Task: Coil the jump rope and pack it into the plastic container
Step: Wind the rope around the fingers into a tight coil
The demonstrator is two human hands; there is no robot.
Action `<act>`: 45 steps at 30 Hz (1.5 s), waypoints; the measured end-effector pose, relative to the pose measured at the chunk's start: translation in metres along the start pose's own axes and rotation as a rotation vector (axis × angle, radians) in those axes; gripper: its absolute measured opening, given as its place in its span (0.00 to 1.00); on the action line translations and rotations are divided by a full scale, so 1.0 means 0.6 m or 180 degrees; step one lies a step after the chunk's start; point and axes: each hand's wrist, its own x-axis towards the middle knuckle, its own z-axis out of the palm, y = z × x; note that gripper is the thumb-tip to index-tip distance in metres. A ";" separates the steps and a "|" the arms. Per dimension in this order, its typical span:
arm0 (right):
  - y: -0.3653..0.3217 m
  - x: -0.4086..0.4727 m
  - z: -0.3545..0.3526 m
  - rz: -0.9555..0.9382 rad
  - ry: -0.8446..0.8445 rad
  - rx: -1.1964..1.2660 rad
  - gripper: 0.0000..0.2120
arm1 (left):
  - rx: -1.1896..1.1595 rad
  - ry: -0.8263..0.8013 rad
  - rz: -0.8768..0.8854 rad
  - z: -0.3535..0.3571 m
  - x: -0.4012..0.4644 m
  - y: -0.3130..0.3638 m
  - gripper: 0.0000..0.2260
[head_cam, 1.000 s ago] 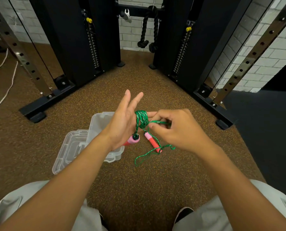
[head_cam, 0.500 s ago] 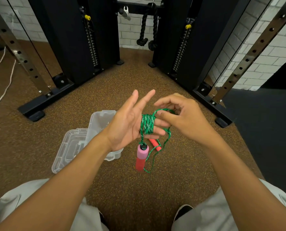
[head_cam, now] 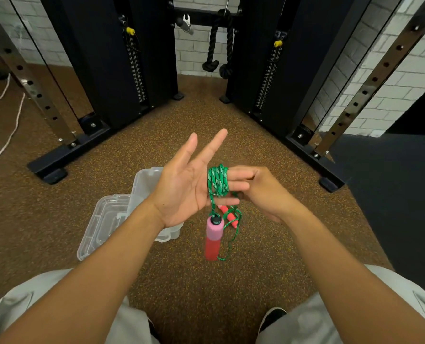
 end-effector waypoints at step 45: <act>-0.032 0.002 -0.004 -0.1112 0.0411 -0.1407 0.06 | 0.1066 0.0219 -0.0540 0.003 -0.005 -0.006 0.37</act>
